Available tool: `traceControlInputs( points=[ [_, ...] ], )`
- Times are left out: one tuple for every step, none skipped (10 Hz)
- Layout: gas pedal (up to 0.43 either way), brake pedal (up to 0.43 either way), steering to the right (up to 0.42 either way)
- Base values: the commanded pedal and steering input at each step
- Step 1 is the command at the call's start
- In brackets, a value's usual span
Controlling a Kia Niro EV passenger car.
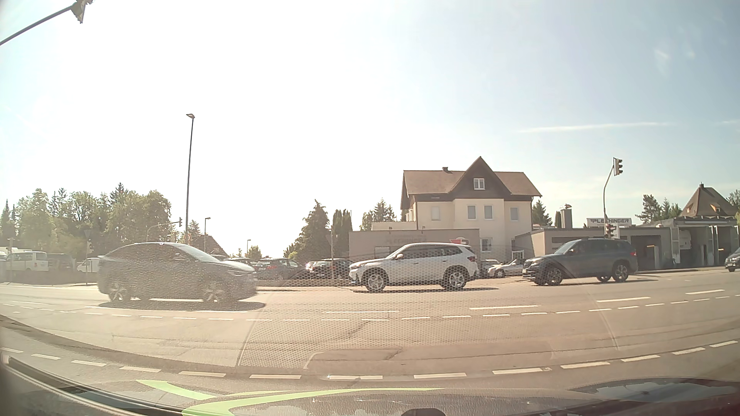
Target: Follow the waypoints while adhering to traffic rules and regulations
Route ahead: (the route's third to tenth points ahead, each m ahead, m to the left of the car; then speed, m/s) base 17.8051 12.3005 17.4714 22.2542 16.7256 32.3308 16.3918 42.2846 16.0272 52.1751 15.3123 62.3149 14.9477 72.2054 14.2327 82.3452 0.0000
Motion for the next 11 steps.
traceControlInputs(
  points=[
    [0.000, 0.354, -0.002],
    [0.000, 0.354, -0.002],
    [0.000, 0.354, -0.002],
    [0.000, 0.354, -0.002],
    [0.000, 0.354, -0.002],
    [0.000, 0.354, -0.002],
    [0.000, 0.354, -0.002],
    [0.000, 0.354, -0.002],
    [0.000, 0.354, -0.002],
    [0.000, 0.354, -0.002],
    [0.000, 0.354, -0.002]
  ],
)
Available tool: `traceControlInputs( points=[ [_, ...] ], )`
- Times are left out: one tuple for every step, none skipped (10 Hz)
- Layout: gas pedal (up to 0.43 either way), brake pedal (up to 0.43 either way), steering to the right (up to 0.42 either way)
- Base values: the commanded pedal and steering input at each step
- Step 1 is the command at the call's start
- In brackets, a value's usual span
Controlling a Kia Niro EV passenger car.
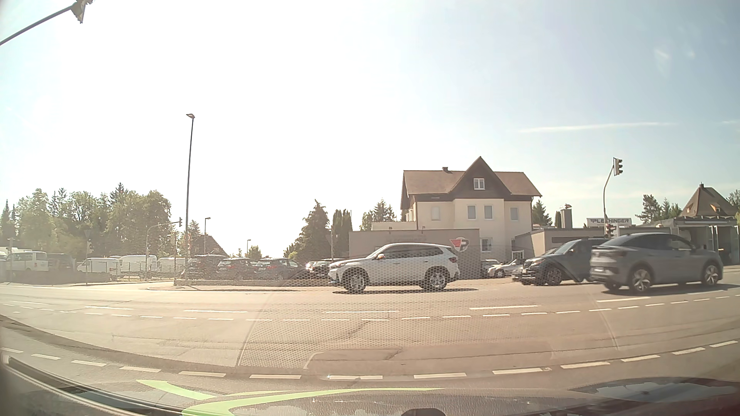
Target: Follow the waypoints while adhering to traffic rules and regulations
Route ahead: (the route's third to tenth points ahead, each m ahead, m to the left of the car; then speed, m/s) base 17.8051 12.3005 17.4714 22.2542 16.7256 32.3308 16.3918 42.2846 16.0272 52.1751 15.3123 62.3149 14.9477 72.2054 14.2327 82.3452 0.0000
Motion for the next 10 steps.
traceControlInputs(
  points=[
    [0.000, 0.354, -0.002],
    [0.000, 0.354, -0.002],
    [0.000, 0.354, -0.002],
    [0.000, 0.354, -0.002],
    [0.000, 0.354, -0.002],
    [0.000, 0.354, -0.002],
    [0.000, 0.354, -0.002],
    [0.000, 0.354, -0.002],
    [0.000, 0.354, -0.002],
    [0.000, 0.354, -0.002]
  ],
)
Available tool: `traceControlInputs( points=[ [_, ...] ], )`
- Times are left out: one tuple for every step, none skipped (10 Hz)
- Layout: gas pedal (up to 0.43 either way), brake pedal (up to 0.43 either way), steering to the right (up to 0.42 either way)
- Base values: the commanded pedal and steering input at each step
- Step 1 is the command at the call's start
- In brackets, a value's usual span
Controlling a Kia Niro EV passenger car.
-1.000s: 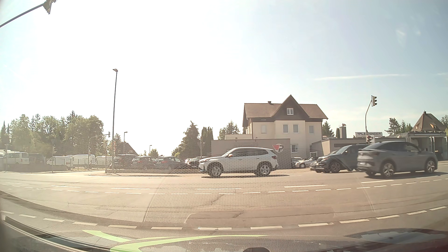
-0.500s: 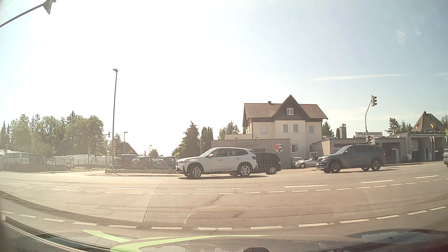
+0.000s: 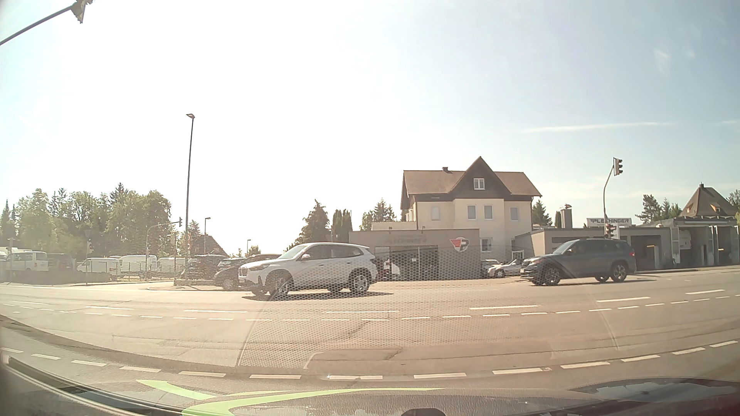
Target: Follow the waypoints while adhering to traffic rules and regulations
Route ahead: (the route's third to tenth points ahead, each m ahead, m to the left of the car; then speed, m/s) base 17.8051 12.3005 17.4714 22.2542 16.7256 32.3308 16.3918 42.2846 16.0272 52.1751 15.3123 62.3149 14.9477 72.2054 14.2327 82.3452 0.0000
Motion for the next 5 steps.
traceControlInputs(
  points=[
    [0.000, 0.354, -0.002],
    [0.000, 0.354, -0.002],
    [0.000, 0.354, -0.002],
    [0.000, 0.354, -0.002],
    [0.000, 0.354, -0.002]
  ],
)
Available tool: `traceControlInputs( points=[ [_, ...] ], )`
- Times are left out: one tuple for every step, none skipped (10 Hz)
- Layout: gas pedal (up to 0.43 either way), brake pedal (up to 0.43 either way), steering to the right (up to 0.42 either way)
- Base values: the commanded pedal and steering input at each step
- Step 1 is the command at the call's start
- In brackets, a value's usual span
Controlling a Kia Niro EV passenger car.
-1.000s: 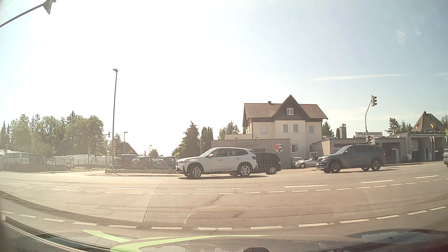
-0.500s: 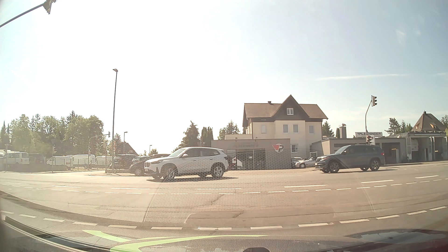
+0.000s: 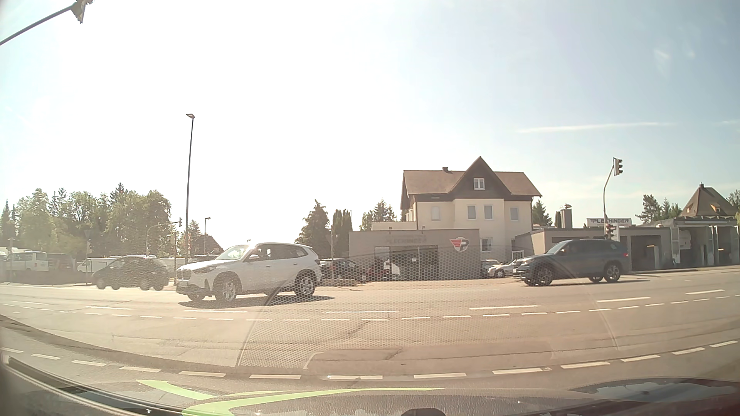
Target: Follow the waypoints while adhering to traffic rules and regulations
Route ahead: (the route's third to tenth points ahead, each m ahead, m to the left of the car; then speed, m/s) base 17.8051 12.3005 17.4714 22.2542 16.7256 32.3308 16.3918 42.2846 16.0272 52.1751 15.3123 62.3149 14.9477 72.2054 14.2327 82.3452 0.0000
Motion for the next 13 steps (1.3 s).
traceControlInputs(
  points=[
    [0.000, 0.354, -0.002],
    [0.000, 0.354, -0.002],
    [0.000, 0.354, -0.002],
    [0.000, 0.354, -0.002],
    [0.000, 0.354, -0.002],
    [0.000, 0.354, -0.002],
    [0.000, 0.354, -0.002],
    [0.000, 0.354, -0.002],
    [0.000, 0.354, -0.002],
    [0.000, 0.354, -0.002],
    [0.000, 0.354, -0.002],
    [0.000, 0.354, -0.002],
    [0.000, 0.354, -0.002]
  ],
)
